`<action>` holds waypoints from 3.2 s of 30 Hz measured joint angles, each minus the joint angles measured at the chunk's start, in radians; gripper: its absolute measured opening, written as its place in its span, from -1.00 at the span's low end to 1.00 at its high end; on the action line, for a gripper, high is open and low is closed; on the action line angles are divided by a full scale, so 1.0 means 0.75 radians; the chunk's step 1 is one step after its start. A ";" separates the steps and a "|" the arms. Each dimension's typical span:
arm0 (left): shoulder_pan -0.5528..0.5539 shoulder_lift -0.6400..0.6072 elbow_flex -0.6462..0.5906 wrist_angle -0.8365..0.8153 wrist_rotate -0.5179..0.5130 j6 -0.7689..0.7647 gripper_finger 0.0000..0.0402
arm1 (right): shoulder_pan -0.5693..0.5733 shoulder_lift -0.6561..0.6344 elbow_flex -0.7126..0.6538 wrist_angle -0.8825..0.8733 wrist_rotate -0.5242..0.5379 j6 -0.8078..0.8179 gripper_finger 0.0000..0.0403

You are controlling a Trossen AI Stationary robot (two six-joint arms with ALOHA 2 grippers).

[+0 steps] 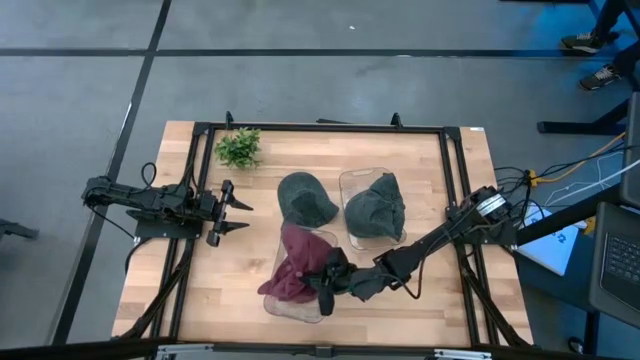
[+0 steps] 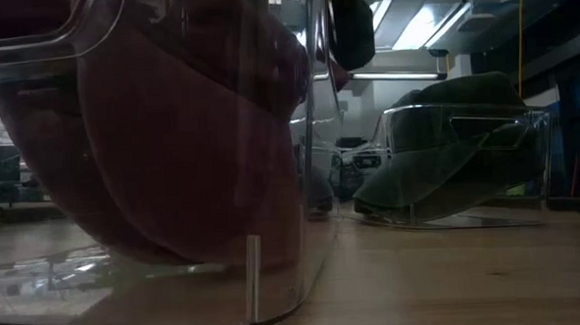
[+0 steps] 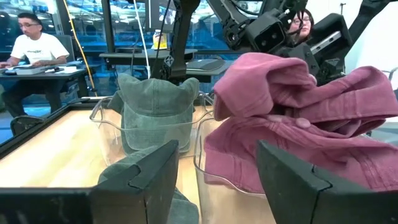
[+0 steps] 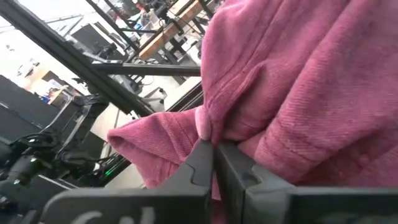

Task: Pick & Place hat
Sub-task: Put the red cap into the left transparent bin

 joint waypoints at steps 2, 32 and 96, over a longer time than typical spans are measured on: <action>0.000 0.000 0.000 0.000 0.000 0.000 0.03 | -0.007 -0.009 0.000 -0.011 -0.002 -0.002 -0.93; 0.000 0.000 0.000 0.000 0.000 0.000 0.03 | -0.011 -0.195 -0.001 -0.062 -0.224 0.034 -0.10; 0.000 0.000 0.000 0.000 0.000 0.000 0.03 | -0.069 -0.366 -0.461 -0.285 -0.095 0.584 -0.15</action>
